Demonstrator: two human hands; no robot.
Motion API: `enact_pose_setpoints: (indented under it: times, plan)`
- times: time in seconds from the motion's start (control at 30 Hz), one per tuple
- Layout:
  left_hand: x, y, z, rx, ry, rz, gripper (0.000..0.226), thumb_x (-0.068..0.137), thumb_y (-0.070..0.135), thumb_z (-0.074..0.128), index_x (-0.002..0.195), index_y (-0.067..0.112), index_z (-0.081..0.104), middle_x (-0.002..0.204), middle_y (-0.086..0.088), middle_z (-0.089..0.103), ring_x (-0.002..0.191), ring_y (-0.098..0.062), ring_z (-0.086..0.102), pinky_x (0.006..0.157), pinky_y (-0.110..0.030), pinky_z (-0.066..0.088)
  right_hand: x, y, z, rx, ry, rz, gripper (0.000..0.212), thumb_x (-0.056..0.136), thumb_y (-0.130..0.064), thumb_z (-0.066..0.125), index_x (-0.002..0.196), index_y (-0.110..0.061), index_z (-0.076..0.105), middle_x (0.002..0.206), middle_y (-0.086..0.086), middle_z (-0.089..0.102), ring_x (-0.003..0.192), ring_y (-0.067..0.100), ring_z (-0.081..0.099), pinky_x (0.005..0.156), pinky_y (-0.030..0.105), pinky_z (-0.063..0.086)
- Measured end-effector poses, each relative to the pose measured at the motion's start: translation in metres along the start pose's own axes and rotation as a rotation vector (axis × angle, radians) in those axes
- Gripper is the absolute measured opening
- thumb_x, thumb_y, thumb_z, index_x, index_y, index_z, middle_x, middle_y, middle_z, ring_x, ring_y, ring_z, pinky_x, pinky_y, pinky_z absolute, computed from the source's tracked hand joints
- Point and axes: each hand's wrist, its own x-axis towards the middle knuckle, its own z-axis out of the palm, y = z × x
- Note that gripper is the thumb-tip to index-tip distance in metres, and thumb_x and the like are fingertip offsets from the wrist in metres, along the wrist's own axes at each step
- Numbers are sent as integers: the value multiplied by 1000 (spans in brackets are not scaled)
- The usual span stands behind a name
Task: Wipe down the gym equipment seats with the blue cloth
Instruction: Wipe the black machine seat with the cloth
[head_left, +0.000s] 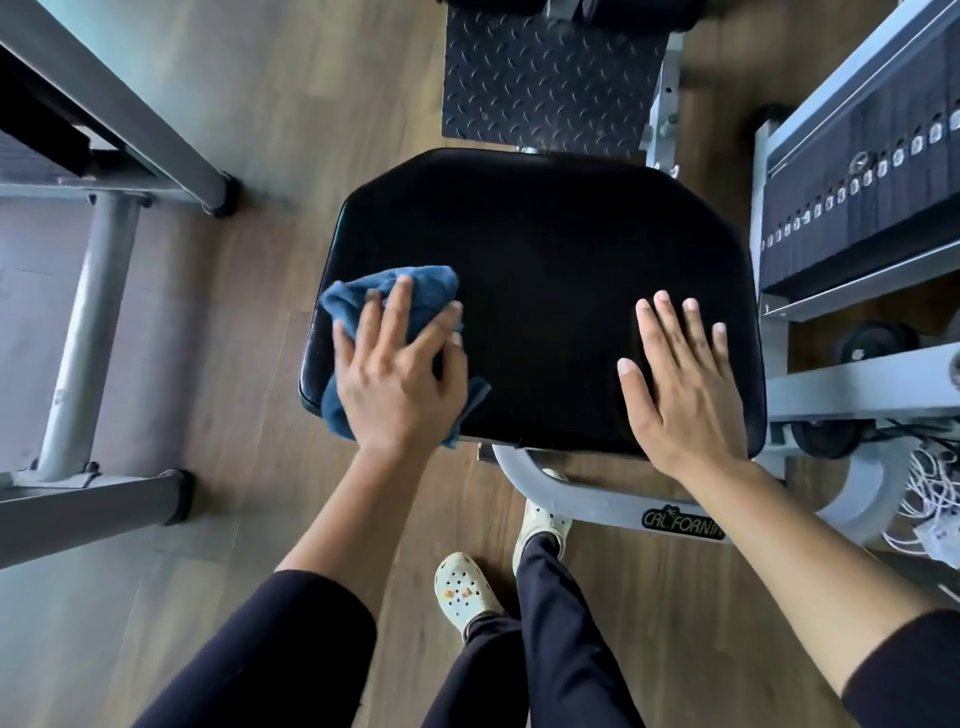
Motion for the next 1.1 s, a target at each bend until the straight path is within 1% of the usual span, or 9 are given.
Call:
enact_pose_setpoints:
  times: [0.1,0.2,0.3,0.37,0.53,0.7,0.8,0.93,1.1]
  plan:
    - [-12,44,8,-59,-18,119,29,91,39,52,110,32,71,134,-9,57,118,-34,55,101,-54,35,0,0,-1,-9,2,-2,66,97,-50,10,153,-17,16,160,3,12,148,22,3,121,43,0]
    - [-25,76,14,-97,-77,227,31,91,33,50,115,31,68,136,-9,54,121,-35,52,102,-57,33,-2,1,-2,-6,10,-5,64,97,-49,11,153,-16,18,160,3,14,148,22,4,120,44,3]
    - [-20,55,13,-123,-79,316,32,90,26,53,118,30,67,134,-10,56,121,-36,52,98,-57,37,-1,0,-2,-2,7,1,65,97,-48,10,153,-17,17,160,3,13,148,21,3,121,42,1]
    - [-16,29,7,-111,-54,318,31,89,24,54,116,29,68,132,-10,58,118,-36,54,95,-54,40,-1,0,-2,0,-2,6,65,96,-49,10,153,-17,16,160,2,12,148,21,2,121,41,-1]
    - [-2,-37,-6,0,-22,107,29,91,29,52,115,32,69,134,-6,57,120,-32,54,95,-51,44,-1,1,-2,-2,-8,11,66,96,-51,9,153,-18,15,160,2,11,148,20,2,120,42,-1]
    - [25,-45,-18,38,-149,-314,35,94,37,46,126,42,57,146,-1,40,125,-27,44,84,-43,44,1,-11,-4,35,-3,38,69,95,-53,7,153,-17,15,160,2,10,148,20,-1,120,40,-5]
    - [22,-39,-19,51,-154,-389,37,95,41,43,131,45,50,148,1,36,116,-28,46,79,-40,42,13,-40,-5,74,20,9,67,95,-49,10,153,-17,15,160,2,11,148,19,0,120,39,-6]
    - [14,-37,-21,49,-147,-460,40,94,42,44,134,46,46,144,-3,39,106,-31,49,72,-36,39,45,-92,-1,104,-7,-103,66,95,-47,8,153,-17,12,160,3,9,148,20,-1,120,40,-4]
    - [30,-41,-21,35,-208,-546,43,96,44,41,139,48,37,135,-3,43,106,-26,51,73,-33,31,88,-132,8,21,-34,-217,67,94,-45,6,153,-15,12,160,5,10,148,24,2,121,43,1]
